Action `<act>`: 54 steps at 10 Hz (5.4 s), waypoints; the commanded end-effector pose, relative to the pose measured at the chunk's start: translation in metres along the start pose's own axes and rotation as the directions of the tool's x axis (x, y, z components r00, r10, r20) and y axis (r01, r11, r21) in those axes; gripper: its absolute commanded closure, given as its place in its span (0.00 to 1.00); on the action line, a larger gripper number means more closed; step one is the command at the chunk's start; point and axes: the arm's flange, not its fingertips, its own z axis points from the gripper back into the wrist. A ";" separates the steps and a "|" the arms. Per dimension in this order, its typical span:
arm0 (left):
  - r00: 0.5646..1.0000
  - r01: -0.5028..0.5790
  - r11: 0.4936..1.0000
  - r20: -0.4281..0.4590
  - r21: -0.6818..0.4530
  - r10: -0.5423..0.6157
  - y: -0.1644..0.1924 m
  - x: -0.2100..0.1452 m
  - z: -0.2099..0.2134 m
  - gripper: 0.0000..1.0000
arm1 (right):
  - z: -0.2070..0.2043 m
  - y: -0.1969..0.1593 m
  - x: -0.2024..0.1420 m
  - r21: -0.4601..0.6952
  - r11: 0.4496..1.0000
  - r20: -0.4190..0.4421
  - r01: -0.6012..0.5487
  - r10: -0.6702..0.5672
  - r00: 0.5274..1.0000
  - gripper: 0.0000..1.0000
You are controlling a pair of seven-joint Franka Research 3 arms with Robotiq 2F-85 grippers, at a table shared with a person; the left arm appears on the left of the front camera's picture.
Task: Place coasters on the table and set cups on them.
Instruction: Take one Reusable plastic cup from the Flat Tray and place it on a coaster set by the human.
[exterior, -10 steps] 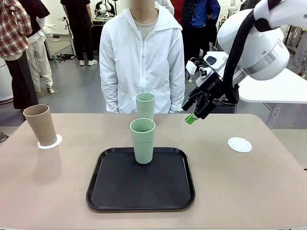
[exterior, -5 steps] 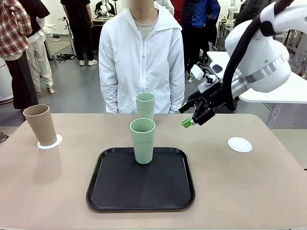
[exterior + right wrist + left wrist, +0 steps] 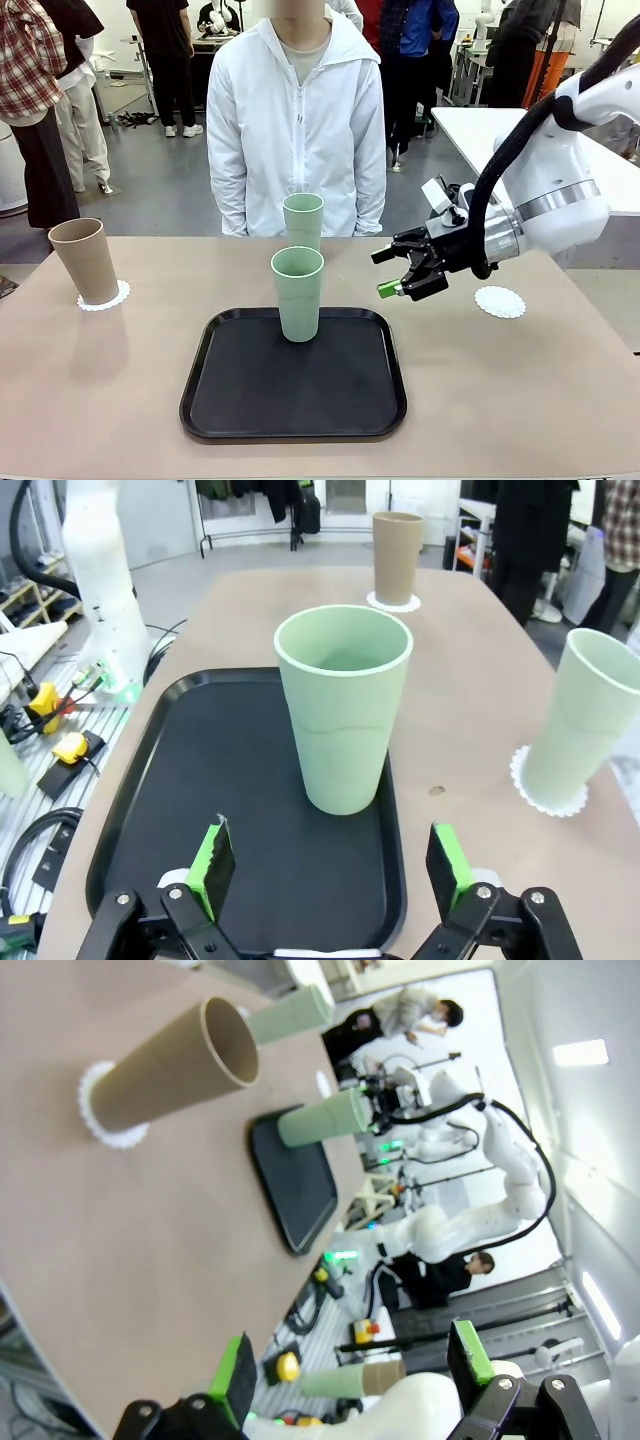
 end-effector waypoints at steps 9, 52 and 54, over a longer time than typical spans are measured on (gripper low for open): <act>1.000 -0.005 1.000 0.002 0.006 0.005 -0.001 -0.001 0.000 0.00 | -0.018 0.001 -0.017 0.016 0.999 0.039 0.037 -0.037 0.999 0.00; 1.000 -0.005 1.000 0.002 0.006 0.005 -0.001 -0.001 0.000 0.00 | -0.072 0.040 0.092 0.065 0.997 0.052 -0.039 0.035 0.998 0.79; 1.000 -0.005 1.000 0.002 0.006 0.005 -0.001 -0.001 0.000 0.00 | -0.069 0.036 0.092 0.052 0.999 0.017 0.010 -0.011 1.000 0.79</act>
